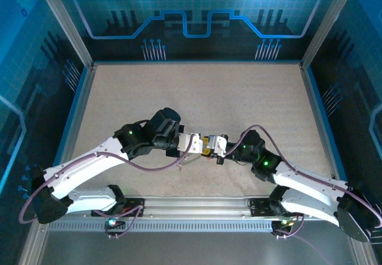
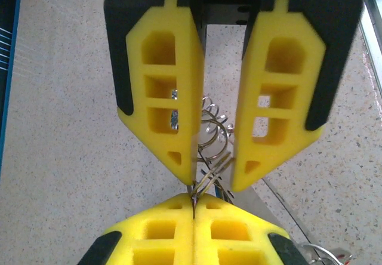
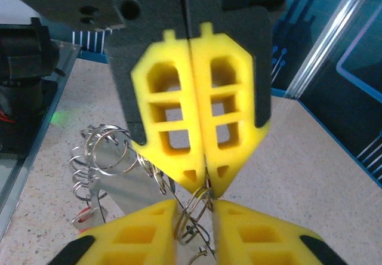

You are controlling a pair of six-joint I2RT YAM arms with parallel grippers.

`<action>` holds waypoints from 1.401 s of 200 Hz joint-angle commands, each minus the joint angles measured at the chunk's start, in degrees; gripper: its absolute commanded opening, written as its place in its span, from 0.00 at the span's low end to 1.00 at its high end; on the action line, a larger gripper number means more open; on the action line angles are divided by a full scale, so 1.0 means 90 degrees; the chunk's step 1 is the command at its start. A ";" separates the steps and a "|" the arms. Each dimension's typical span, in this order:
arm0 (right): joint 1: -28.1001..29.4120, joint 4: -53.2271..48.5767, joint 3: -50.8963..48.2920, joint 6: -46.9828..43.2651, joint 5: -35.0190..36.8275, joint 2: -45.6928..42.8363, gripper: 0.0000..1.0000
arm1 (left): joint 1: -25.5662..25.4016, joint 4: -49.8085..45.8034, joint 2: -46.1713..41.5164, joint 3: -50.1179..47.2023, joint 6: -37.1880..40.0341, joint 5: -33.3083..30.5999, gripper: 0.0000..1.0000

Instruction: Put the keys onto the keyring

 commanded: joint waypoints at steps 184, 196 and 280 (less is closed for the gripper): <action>-0.0393 0.0606 -0.0295 0.0730 -0.0236 -0.0914 0.00 | 0.0011 0.0735 -0.0568 -0.0967 0.0270 -0.0263 0.00; -0.0394 0.0638 -0.0302 0.0759 -0.0287 -0.0892 0.00 | 0.0011 0.0816 -0.0558 -0.0980 0.0243 -0.0226 0.00; -0.0489 0.1183 -0.0486 0.1637 0.0054 -0.0683 0.00 | 0.0001 0.2336 -0.0884 -0.1517 0.0041 -0.0020 0.00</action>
